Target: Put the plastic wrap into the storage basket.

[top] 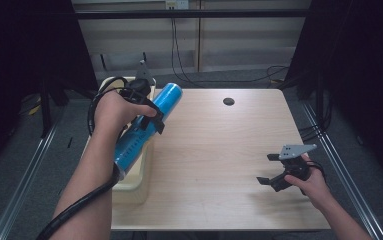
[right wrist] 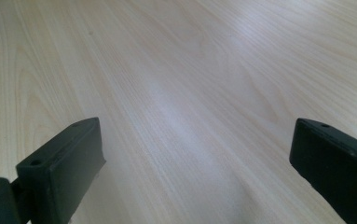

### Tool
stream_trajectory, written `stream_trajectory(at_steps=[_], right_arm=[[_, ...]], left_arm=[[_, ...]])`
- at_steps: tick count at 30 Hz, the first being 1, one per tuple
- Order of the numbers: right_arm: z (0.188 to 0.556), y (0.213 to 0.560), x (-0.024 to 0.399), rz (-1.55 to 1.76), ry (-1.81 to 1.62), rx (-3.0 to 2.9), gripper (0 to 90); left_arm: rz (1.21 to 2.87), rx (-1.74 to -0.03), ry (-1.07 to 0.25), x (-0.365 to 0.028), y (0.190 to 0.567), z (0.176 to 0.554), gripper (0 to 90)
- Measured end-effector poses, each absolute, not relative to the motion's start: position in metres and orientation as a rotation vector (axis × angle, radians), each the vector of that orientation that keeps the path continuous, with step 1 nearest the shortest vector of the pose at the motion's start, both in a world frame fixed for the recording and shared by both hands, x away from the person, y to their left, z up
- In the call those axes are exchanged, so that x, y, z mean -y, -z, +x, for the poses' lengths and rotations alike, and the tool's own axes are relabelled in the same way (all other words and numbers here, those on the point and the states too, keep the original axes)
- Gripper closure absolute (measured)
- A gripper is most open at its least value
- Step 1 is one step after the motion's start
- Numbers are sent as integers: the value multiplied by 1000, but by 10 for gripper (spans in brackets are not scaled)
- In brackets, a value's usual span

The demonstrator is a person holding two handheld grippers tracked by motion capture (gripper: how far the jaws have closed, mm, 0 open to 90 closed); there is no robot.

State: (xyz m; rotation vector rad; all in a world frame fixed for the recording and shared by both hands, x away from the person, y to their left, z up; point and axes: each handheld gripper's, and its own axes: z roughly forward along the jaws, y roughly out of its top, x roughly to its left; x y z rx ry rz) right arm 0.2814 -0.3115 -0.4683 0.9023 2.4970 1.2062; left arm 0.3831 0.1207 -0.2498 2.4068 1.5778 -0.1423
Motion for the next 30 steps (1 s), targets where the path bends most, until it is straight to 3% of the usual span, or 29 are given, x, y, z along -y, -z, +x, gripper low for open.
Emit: stream_trajectory(at_steps=[30], right_arm=[[287,471,299,862,-1187,-2536,30]], left_arm=[[2278,-1772,73,-172,248,377,321]])
